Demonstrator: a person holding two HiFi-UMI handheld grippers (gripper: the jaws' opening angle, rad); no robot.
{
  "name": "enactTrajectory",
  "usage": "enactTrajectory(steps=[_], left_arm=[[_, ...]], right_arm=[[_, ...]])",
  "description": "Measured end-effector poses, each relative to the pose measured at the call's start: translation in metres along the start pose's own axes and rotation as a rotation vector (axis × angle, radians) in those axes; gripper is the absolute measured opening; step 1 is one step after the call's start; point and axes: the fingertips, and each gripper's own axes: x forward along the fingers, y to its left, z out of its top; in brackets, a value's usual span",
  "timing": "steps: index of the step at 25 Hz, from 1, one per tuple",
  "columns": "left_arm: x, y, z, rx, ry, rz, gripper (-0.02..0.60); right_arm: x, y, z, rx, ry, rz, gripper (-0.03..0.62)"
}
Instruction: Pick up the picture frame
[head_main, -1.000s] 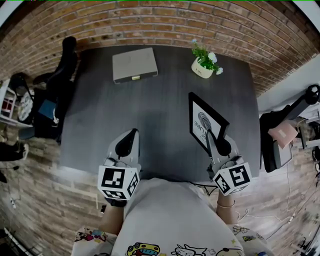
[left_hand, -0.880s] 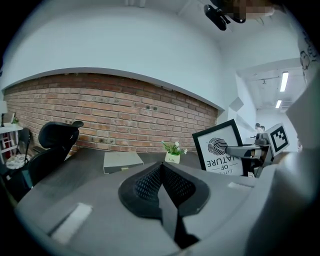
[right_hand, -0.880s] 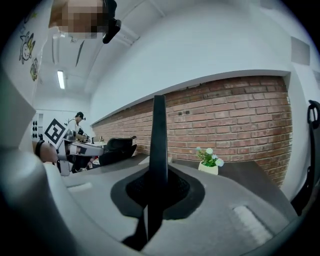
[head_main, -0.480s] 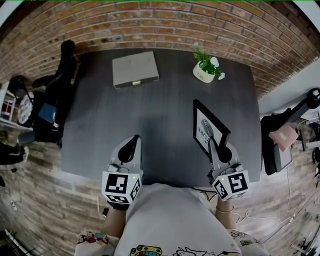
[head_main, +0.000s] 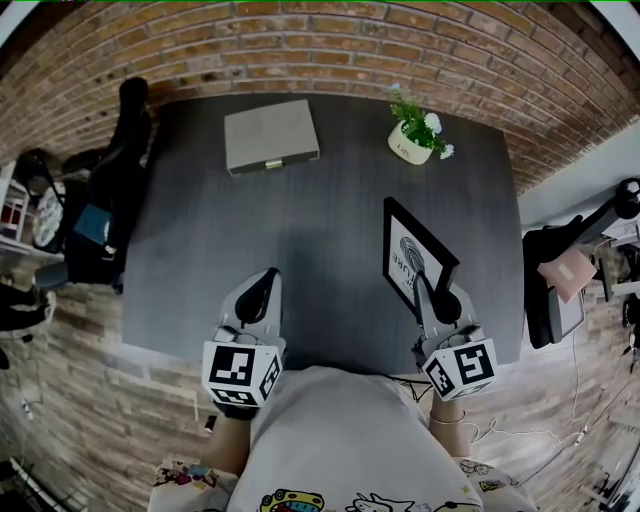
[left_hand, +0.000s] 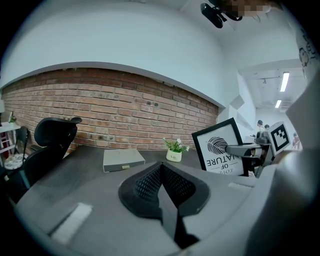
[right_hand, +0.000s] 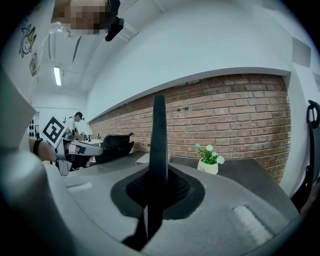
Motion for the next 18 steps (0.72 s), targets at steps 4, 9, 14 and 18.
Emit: enactTrajectory(steps=[4,9,14,18], left_arm=[[0.0013,0.0023,-0.0013,0.007,0.007,0.003,0.014],[0.0026,0.0051,-0.0018,0.006,0.012,0.008,0.014],[0.0049,0.0047,-0.0035,0.013,0.018,0.006,0.014],[0.0054,0.0050,-0.0040,0.008,0.019,0.007,0.014]], right_arm=[[0.0004,-0.0025,-0.0037,0.003,0.010,-0.003,0.012],[0.0006,-0.0052,-0.0056,0.009,0.026,-0.007,0.012],[0.0022,-0.0084,-0.0072,0.021,0.027,-0.009,0.012],[0.0026,-0.0083,-0.0068,0.034,0.030,-0.005,0.012]])
